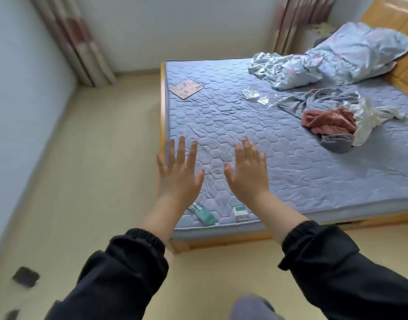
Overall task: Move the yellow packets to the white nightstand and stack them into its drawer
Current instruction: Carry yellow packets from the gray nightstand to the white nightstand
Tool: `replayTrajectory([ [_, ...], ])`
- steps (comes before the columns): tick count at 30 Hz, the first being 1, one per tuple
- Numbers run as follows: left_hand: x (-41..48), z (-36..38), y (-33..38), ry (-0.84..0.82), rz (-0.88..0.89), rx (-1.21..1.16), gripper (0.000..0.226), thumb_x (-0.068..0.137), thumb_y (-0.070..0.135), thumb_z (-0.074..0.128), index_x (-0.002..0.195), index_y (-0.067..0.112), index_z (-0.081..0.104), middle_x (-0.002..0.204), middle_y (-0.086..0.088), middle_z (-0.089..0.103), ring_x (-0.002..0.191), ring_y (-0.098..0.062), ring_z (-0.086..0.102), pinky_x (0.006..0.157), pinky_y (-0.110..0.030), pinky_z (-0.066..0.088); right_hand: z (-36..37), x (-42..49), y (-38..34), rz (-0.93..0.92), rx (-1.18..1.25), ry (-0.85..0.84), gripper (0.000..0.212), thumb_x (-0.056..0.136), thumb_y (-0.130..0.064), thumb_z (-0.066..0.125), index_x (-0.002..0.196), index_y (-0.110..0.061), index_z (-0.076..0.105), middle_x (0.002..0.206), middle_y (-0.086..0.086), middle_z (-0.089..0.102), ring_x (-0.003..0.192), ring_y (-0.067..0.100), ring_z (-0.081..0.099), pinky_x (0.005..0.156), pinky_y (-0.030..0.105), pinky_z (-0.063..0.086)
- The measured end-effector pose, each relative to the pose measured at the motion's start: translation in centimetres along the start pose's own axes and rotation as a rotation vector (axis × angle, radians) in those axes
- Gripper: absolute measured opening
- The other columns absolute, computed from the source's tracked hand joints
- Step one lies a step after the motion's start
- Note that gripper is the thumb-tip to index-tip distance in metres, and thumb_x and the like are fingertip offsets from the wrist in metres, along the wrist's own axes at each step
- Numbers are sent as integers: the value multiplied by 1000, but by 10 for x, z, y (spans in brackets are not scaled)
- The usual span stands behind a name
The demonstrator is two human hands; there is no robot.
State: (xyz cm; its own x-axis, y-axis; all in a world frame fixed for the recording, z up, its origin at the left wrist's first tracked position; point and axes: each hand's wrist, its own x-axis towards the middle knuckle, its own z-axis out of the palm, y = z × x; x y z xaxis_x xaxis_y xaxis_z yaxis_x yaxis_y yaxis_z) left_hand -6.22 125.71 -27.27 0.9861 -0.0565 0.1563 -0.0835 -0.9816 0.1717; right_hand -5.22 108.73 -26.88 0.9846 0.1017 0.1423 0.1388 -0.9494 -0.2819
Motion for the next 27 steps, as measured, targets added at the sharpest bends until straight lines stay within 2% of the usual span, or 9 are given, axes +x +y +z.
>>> replayTrajectory([
  [4, 6, -19, -91, 39, -76, 7, 73, 95, 42, 45, 154, 23, 6, 162, -7, 0, 148, -30, -5, 112, -62, 3, 27, 37, -90, -102, 10, -16, 59, 96, -40, 41, 146, -9, 30, 157, 13, 17, 144, 32, 16, 115, 53, 10],
  [7, 20, -25, -150, 54, -125, 14, 73, 96, 42, 42, 154, 23, 3, 162, -8, -2, 148, -30, -7, 112, -62, 2, 48, 72, -143, -149, 9, -16, 63, 92, -44, 32, 143, -7, 35, 155, 15, 25, 141, 34, 23, 113, 54, 15],
  [11, 58, -26, -228, 51, -179, 59, 72, 98, 44, 36, 153, 24, -5, 161, -7, -10, 147, -29, -13, 113, -59, 0, 90, 134, -204, -201, 21, -16, 62, 93, -42, 33, 144, -7, 32, 155, 15, 23, 142, 33, 21, 114, 53, 16],
  [19, 212, -27, -389, -2, -146, 160, 71, 98, 44, 33, 153, 23, -7, 160, -7, -14, 147, -29, -15, 114, -58, 0, 174, 309, -325, -148, 122, -25, 66, 88, -41, 40, 145, -8, 32, 155, 14, 24, 143, 31, 21, 115, 50, 17],
  [27, 349, -34, -528, -18, -213, 112, 70, 96, 49, 30, 154, 22, 0, 161, -4, -6, 147, -28, -12, 114, -58, 2, 215, 473, -423, -216, 107, -59, 63, 95, -39, 43, 149, -12, 23, 160, 10, 9, 146, 27, 10, 118, 47, 10],
])
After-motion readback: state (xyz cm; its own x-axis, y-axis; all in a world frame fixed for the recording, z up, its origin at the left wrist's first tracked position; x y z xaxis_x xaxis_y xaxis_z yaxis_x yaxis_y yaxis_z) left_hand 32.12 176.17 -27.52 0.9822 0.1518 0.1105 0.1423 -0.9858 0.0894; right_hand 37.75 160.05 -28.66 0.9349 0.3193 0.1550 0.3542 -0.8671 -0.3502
